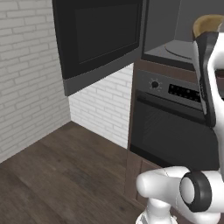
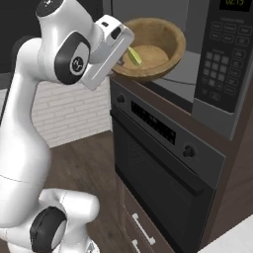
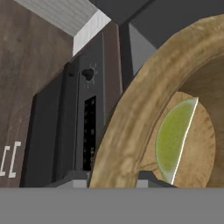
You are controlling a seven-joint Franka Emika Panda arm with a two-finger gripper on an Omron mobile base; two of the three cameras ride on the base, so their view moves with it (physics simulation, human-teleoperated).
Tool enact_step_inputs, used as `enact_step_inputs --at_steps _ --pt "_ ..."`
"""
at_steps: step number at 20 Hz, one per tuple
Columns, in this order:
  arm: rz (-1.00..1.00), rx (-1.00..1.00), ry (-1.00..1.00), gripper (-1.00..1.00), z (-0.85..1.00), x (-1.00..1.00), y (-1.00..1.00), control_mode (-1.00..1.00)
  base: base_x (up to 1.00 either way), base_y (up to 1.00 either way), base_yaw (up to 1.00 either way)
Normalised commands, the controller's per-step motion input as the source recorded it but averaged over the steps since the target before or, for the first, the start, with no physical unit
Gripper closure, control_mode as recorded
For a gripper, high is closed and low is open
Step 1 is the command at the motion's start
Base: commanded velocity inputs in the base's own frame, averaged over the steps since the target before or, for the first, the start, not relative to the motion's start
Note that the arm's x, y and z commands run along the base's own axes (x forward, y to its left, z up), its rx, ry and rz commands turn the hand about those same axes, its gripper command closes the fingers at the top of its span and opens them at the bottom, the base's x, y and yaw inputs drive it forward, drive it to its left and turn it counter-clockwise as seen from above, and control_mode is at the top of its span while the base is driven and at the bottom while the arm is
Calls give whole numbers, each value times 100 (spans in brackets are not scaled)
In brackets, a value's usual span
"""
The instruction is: Pick the lemon wedge from the sink and place it in the bowl. Then pick the bowl and place it in the microwave. Then close the microwave door and press the start button.
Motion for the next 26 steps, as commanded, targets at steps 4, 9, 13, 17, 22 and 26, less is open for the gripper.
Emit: enact_step_inputs --at_steps 4,9,13,17,22,26 --pt "-1 3 0 100 21 29 -23 -100 0 0 0" --pt "0 0 0 100 0 44 -25 -100 0 0 0" --pt "0 1 0 100 0 42 -39 -100 0 0 0" --pt "0 0 0 100 -1 38 -36 -100 0 0 0" --pt "0 0 0 100 -21 32 -12 -100 0 0 0" --pt "0 0 1 100 -32 31 0 -100 0 0 0"
